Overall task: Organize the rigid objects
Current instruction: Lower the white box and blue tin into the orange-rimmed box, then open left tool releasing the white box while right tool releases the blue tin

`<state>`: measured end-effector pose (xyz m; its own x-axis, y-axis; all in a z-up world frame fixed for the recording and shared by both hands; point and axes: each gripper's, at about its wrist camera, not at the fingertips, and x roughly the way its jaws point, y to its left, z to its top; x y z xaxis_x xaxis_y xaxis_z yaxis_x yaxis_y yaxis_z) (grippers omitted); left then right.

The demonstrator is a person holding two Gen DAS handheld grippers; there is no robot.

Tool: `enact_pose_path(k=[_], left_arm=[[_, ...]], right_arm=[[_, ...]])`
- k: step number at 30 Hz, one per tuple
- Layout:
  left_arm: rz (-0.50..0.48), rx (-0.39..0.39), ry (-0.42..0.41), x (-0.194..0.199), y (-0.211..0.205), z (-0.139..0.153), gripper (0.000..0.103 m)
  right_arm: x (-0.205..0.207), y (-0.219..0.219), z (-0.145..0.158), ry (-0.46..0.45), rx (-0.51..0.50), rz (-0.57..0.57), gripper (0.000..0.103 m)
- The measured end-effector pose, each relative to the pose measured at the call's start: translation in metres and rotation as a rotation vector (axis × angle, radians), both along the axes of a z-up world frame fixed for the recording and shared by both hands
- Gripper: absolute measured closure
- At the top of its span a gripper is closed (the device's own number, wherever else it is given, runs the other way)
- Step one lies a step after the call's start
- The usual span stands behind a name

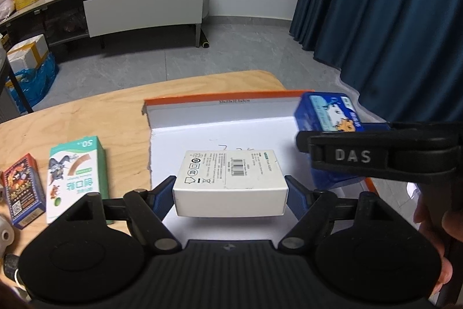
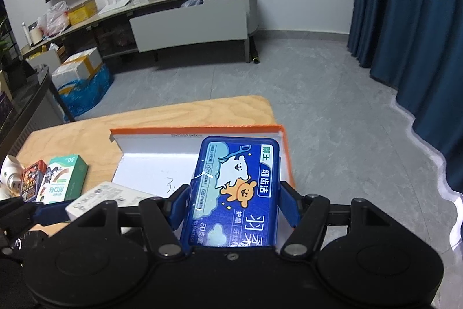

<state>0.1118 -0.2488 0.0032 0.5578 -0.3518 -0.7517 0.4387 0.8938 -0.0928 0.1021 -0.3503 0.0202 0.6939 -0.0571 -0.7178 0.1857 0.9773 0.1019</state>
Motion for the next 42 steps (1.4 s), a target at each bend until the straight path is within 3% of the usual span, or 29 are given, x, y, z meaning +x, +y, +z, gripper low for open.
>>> enact_pose_path(k=[15,19,24,34,42], left_arm=[[-0.053,0.008,-0.01,0.016,-0.027,-0.012,0.023],[-0.07,0.015,-0.008,0.018,-0.033,-0.013,0.016],[-0.086,0.008,-0.012,0.01,-0.027,-0.007,0.003],[-0.024,0.012,-0.028,-0.016,0.009,0.023,0.0],[0.04,0.034,-0.027,-0.04,0.05,0.036,0.0]], right_arm=[[0.04,-0.003,-0.018,0.06,-0.051,-0.003,0.024],[0.04,-0.008,-0.02,0.067,-0.042,-0.032,0.023],[0.023,-0.007,-0.004,0.016,-0.062,-0.045,0.021],[-0.029,-0.004,0.043,-0.079,-0.067,-0.104,0.02],[-0.071,0.026,0.047,-0.078,-0.058,-0.092,0.02]])
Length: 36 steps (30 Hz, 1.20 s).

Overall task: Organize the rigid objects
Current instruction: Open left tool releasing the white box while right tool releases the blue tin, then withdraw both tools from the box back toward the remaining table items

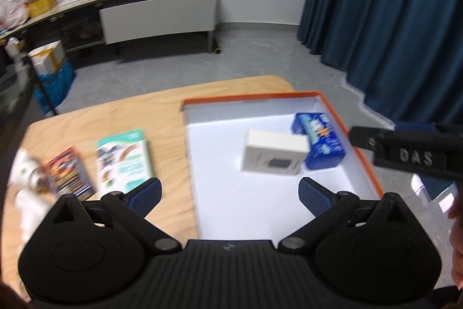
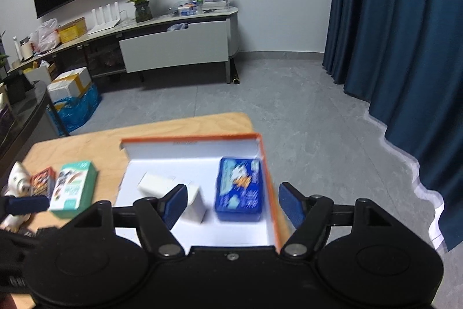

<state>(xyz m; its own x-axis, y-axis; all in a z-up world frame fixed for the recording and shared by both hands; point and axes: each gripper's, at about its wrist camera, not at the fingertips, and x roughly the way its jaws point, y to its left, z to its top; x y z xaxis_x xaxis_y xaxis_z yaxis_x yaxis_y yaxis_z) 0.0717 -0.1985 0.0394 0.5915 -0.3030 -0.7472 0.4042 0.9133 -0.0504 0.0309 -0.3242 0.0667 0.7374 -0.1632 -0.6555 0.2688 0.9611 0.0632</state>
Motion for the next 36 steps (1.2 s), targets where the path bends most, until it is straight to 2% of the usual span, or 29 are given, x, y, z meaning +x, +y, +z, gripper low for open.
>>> enact_pose_path(k=[6,10,25,36], left_arm=[[0.051,-0.007,0.003,-0.015,0.029,0.006,0.0],[0.076,0.004,-0.008,-0.026,0.044,0.01,0.0],[0.183,0.009,-0.008,-0.047,0.109,0.016,0.0],[0.252,0.004,-0.003,-0.054,0.148,0.006,0.0]], right_arm=[[-0.017,0.031,-0.006,0.007,0.025,0.033,0.02],[-0.024,0.053,-0.009,0.014,0.006,0.062,0.02],[-0.033,0.111,-0.008,0.016,0.034,0.153,0.02],[-0.037,0.148,-0.021,0.031,0.035,0.218,0.02]])
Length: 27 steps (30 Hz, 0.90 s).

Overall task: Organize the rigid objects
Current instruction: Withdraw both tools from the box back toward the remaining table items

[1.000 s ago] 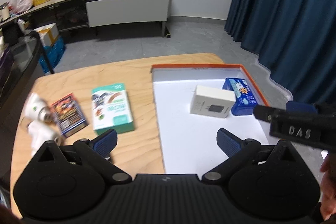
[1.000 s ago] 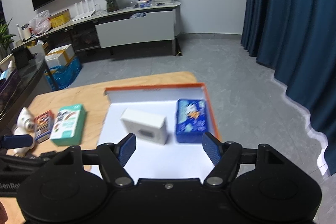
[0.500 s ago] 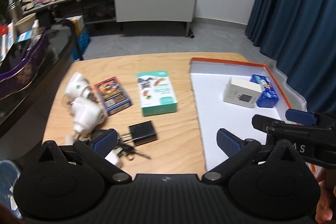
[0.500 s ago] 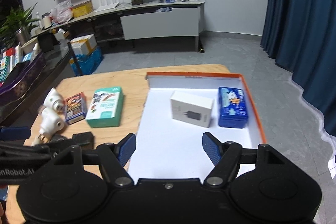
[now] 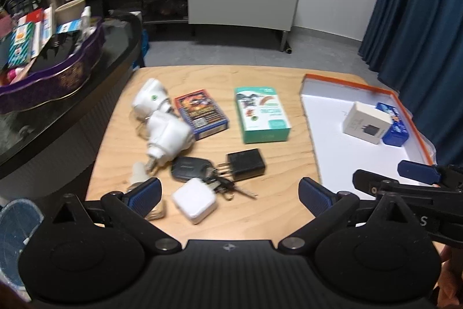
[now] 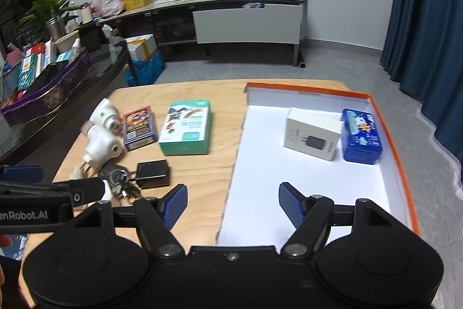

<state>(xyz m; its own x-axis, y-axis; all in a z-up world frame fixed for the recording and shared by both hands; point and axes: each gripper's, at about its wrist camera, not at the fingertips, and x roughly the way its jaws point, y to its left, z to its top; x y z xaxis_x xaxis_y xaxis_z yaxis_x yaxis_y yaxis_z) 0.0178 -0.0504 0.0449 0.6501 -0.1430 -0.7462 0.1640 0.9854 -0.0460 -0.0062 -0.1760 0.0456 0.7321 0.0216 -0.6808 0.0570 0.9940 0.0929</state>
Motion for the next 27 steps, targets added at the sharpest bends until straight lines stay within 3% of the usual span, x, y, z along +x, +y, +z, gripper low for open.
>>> enact_pose_path(k=[14,27], left_arm=[[0.111,-0.038,0.02,0.0,0.052,-0.014,0.0],[0.078,-0.021,0.026,0.001,0.07,-0.045,0.0]], right_arm=[[0.004,0.029,-0.011,0.019,-0.011,0.07,0.02],[0.007,0.027,-0.031,0.049,0.024,0.073,0.02]])
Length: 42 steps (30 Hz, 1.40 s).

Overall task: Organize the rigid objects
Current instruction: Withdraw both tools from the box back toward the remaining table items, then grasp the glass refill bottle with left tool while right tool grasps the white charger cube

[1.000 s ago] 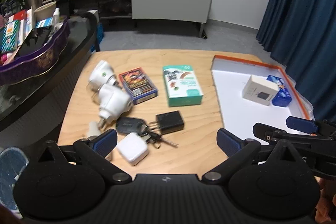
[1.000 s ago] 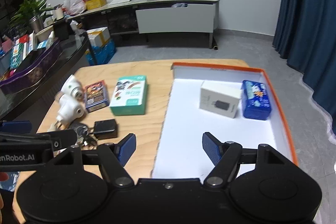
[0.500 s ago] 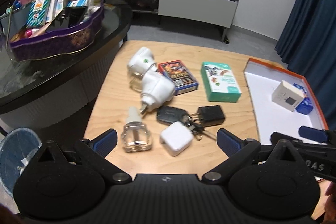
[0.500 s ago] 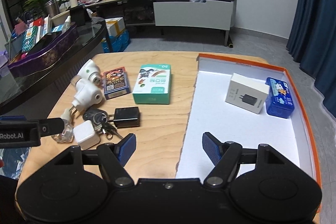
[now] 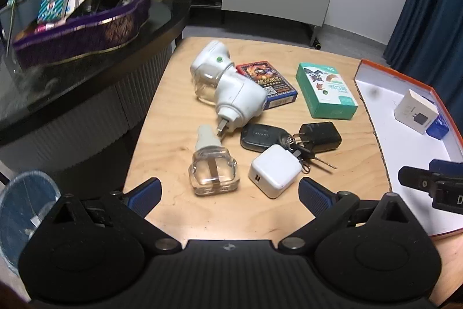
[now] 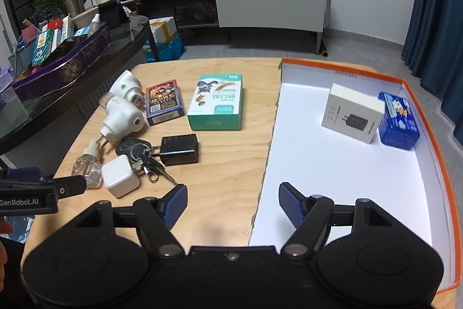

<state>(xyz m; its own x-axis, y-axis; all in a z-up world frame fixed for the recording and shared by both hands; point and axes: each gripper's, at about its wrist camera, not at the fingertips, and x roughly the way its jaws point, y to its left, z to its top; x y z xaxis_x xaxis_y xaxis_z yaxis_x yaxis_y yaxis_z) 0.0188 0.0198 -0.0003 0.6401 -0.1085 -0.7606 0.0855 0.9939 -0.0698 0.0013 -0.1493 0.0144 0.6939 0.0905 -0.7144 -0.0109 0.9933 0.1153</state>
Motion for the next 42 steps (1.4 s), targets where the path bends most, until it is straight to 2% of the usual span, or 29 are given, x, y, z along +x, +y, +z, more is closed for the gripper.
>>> enact_pose_path(k=[4,6,8,11,16,19,21,22,23,24,27,34,42], left_arm=[[-0.006,-0.021,-0.027,-0.002,0.0,-0.007,0.0],[-0.006,-0.007,-0.029,0.0,0.003,-0.011,0.0],[0.025,0.009,-0.02,0.008,0.012,-0.015,0.0],[0.084,-0.032,-0.003,0.02,0.027,-0.018,0.0],[0.069,-0.024,0.015,0.034,0.023,-0.025,0.003],[0.064,-0.006,0.029,0.041,0.018,-0.031,0.015],[0.063,-0.01,0.044,0.045,0.019,-0.036,0.03],[0.056,-0.006,0.034,0.044,0.019,-0.036,0.033],[0.041,-0.004,0.027,0.043,0.019,-0.036,0.045],[0.031,0.003,0.023,0.042,0.019,-0.035,0.053],[0.037,-0.029,0.023,0.039,0.024,-0.032,0.053],[0.113,-0.049,-0.021,0.03,0.043,-0.016,0.053],[0.135,-0.069,-0.049,0.028,0.051,-0.012,0.053]], right_arm=[[0.001,-0.001,-0.007,0.008,-0.003,0.004,0.02],[0.001,-0.002,-0.009,0.011,-0.006,0.005,0.02],[0.002,-0.003,-0.01,0.008,0.003,0.005,0.02],[0.004,-0.003,-0.013,0.006,0.022,0.007,0.02],[0.009,0.008,-0.019,0.013,0.016,0.045,0.02],[0.011,0.017,-0.021,0.017,0.009,0.074,0.02],[0.011,0.023,-0.021,0.015,0.005,0.094,0.02],[0.012,0.026,-0.021,0.012,0.004,0.105,0.02],[0.012,0.029,-0.021,0.01,0.005,0.116,0.02],[0.013,0.032,-0.021,0.008,0.011,0.13,0.02],[0.017,0.043,-0.023,0.011,0.032,0.181,0.02],[0.029,0.085,-0.031,0.002,0.054,0.333,0.021],[0.052,0.121,-0.041,0.008,0.031,0.346,0.021]])
